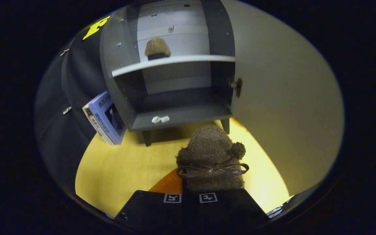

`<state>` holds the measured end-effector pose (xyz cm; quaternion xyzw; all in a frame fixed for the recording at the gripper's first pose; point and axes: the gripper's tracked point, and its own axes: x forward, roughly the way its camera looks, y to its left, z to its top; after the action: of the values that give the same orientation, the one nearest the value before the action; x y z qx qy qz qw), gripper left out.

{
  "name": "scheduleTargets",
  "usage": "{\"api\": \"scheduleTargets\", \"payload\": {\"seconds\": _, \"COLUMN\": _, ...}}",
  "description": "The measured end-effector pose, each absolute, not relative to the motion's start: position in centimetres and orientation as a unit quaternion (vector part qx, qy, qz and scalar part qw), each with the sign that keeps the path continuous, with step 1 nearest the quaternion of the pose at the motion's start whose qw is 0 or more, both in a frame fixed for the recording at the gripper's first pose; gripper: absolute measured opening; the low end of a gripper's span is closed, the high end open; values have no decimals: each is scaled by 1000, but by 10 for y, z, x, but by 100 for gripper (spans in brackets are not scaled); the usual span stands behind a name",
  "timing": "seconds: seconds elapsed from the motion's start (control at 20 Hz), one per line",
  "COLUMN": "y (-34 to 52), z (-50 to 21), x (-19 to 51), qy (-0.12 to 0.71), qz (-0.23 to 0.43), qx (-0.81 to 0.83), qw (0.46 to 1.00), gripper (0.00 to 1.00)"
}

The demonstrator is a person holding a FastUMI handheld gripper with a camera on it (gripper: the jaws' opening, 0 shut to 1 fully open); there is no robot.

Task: Open the shoe cabinet door, grab the shoes and put them into the shoe cabinet, then close the shoe cabinet door.

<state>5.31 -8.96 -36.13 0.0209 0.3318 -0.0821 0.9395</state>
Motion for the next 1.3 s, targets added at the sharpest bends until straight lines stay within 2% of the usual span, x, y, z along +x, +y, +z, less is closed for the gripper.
{"api": "scheduleTargets", "payload": {"seconds": 0.5, "y": -73, "z": -194, "x": 119, "qy": 241, "qz": -84, "qx": 20, "qw": 967, "gripper": 5}}
{"api": "scheduleTargets", "payload": {"seconds": 0.85, "y": -86, "z": -151, "x": 173, "qy": 232, "qz": -108, "qx": 45, "qw": 966, "gripper": 5}}
{"api": "scheduleTargets", "payload": {"seconds": 1.3, "y": -80, "z": -113, "x": 265, "qy": 249, "qz": -93, "qx": 32, "qw": 964, "gripper": 5}}
